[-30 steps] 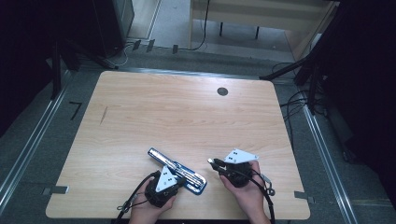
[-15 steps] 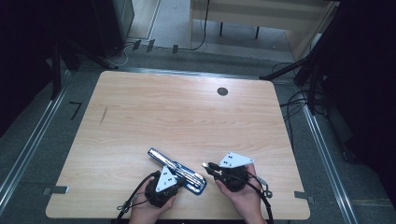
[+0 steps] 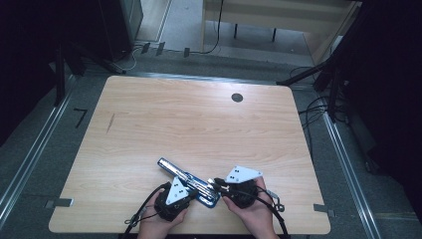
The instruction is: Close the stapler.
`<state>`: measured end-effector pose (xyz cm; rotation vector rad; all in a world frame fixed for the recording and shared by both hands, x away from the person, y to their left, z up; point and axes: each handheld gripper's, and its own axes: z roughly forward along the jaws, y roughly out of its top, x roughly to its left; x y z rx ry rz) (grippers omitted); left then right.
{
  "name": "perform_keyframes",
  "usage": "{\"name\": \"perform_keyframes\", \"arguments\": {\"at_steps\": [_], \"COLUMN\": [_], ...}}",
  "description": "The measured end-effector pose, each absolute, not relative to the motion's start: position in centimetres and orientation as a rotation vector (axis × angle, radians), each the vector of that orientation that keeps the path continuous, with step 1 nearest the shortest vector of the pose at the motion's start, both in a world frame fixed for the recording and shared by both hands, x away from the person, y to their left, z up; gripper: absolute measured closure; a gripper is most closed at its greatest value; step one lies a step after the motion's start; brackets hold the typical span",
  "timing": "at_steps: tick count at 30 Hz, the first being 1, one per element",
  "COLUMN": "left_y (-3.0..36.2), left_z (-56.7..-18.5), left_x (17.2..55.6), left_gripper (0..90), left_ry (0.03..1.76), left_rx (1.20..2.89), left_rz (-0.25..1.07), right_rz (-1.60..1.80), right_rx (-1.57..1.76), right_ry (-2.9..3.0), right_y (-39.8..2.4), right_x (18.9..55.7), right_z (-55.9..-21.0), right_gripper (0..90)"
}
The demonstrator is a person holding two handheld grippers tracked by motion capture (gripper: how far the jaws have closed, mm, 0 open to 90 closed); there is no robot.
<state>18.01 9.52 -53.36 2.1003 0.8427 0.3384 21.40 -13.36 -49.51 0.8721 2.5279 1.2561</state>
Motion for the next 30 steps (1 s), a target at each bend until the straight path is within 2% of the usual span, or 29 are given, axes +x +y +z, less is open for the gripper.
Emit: {"name": "perform_keyframes", "arguments": {"at_steps": [30], "left_y": [9.5], "left_z": [-53.4], "left_x": [18.0], "left_gripper": [90.0], "left_ry": [0.84], "left_rx": [2.102], "left_rz": [0.341], "right_rz": [1.204], "right_rx": [0.788], "right_ry": [2.631], "right_y": [-11.3], "right_x": [20.9], "right_z": [-50.0], "right_gripper": [80.0]}}
